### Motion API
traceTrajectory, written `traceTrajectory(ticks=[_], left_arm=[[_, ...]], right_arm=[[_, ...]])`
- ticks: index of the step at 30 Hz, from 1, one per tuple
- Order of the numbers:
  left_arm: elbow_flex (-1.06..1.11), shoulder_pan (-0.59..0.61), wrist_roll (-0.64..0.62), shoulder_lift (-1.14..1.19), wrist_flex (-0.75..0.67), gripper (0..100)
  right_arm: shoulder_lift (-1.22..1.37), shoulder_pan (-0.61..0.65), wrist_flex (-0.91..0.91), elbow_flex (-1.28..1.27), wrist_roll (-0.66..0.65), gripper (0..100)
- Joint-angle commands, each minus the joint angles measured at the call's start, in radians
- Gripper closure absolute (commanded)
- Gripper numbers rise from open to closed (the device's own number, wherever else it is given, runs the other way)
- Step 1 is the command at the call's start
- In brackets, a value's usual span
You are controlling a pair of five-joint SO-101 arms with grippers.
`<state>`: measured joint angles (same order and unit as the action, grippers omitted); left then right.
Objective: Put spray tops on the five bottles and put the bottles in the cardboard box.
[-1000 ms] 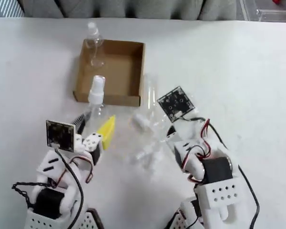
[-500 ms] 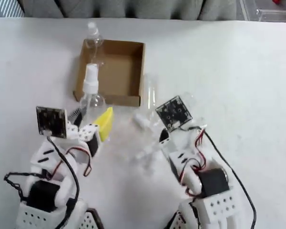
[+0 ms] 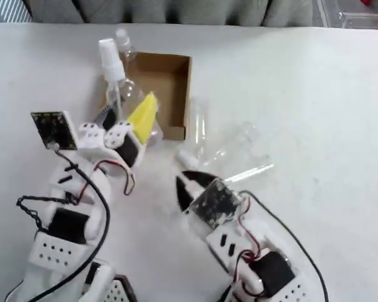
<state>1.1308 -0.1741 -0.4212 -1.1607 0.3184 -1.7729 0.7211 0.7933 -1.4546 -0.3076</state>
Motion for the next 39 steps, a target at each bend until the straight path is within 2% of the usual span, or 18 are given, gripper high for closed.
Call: traceTrajectory(ticks=[1,5,11,17,23,28,34,39], left_arm=[[0.043,-0.013,-0.02,0.008,-0.144,98],[0.118,-0.073,-0.012,0.008,-0.219,98],[0.201,-0.14,-0.011,0.007,-0.302,98],[0.221,-0.134,-0.011,0.002,-0.301,98],[0.226,-0.134,-0.008,0.001,-0.295,98],[0.247,-0.134,0.121,-0.001,-0.293,98],[0.25,-0.134,0.143,-0.001,-0.293,98],[0.252,-0.134,0.147,-0.001,-0.288,98]], right_arm=[[-0.033,0.117,-0.087,-0.044,0.005,98.4],[-0.027,0.179,-0.134,-0.086,0.006,98.4],[-0.027,0.177,-0.14,-0.094,0.006,98.4],[-0.027,0.122,-0.139,-0.094,0.006,98.4],[-0.027,0.134,-0.094,-0.095,0.006,98.4],[-0.027,0.137,-0.082,-0.095,0.006,98.4],[-0.027,0.137,-0.085,-0.095,0.008,98.4],[-0.027,0.133,-0.082,-0.089,0.129,98.4]])
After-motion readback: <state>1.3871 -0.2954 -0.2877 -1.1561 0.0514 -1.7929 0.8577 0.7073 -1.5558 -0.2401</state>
